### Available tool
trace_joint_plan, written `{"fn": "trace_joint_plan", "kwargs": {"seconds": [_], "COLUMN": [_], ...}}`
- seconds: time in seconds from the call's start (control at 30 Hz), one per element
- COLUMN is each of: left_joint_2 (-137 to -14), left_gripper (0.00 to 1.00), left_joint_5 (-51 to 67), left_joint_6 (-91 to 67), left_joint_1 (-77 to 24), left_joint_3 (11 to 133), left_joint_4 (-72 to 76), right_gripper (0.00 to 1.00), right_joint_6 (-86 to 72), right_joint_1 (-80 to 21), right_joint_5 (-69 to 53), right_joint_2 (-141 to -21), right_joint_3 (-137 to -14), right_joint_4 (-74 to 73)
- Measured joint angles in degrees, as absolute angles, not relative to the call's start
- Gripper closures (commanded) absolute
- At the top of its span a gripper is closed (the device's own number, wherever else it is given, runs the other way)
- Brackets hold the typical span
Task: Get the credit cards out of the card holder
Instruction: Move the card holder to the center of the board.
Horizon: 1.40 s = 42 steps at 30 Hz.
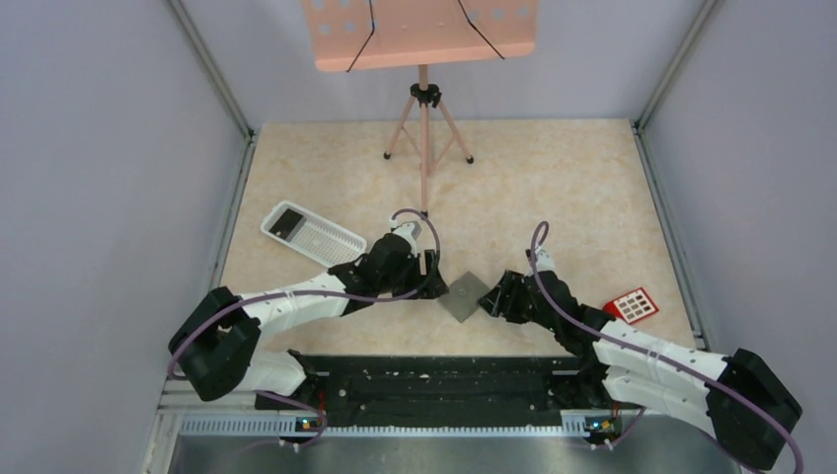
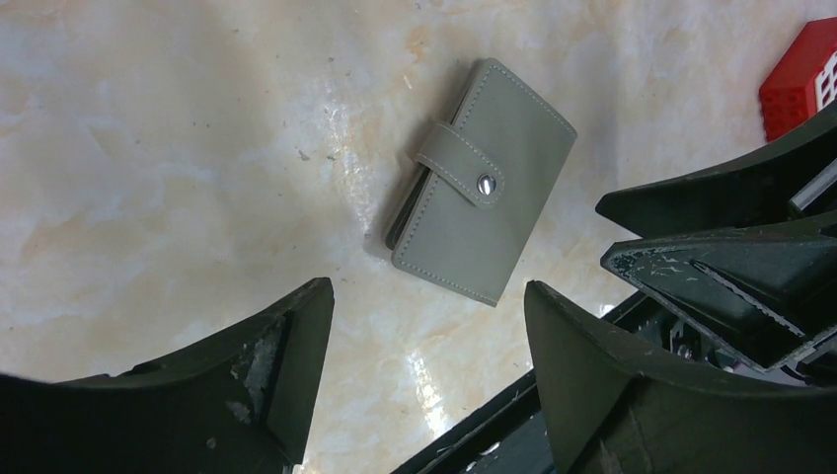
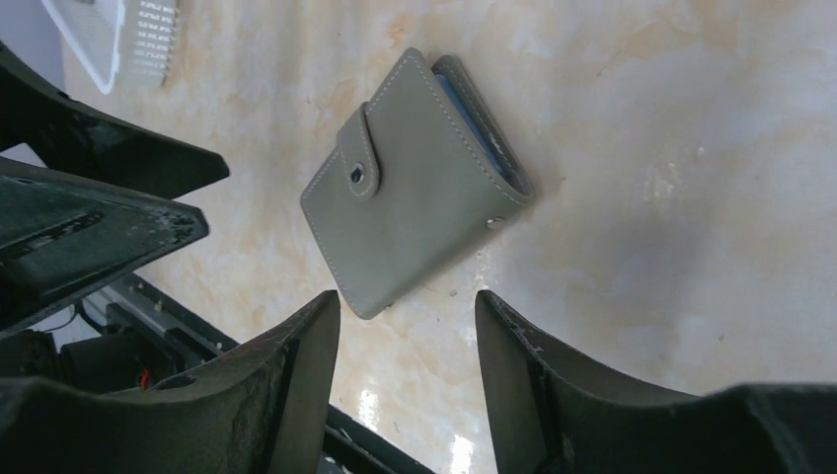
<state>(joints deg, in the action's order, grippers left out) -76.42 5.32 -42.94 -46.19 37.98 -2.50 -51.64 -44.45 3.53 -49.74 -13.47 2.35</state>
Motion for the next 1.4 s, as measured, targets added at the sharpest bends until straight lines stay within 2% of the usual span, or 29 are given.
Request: {"fn": "trace_joint_plan", "kwargs": {"seconds": [0.4, 0.63, 0.83, 1.07, 1.4], "left_joint_2": [-83.77, -88.55, -90.04, -89.38, -84.38], "left_gripper": [0.38, 0.55, 0.67, 0.67, 0.63], "left_joint_5": [9.32, 11.42, 12.64, 11.66, 1.72], "left_joint_6": [-42.48, -42.24, -43.05, -46.17, -52.64], "left_joint_1": [-46.24, -47.03, -49.65, -54.11, -54.63], "left_joint_3": [37.8, 37.82, 38.11, 38.11, 38.17], "left_joint_4": [4.73, 5.96, 8.1, 10.28, 5.15], "right_gripper": [0.57, 0.62, 0.57, 0.57, 0.58], "right_joint_6": [-50.57, -45.01, -43.51, -43.48, -43.51], "right_joint_1": [-44.1, -41.45, -41.43, -41.45, -41.43], "right_joint_5": [2.09, -2.68, -6.61, -6.28, -5.48], "right_joint_2": [-61.25, -67.16, -67.07, -64.1, -66.7], "right_joint_3": [-13.65, -15.57, -16.71, -17.69, -20.82], "right_joint_4": [13.17, 16.88, 17.19, 13.72, 12.75]}}
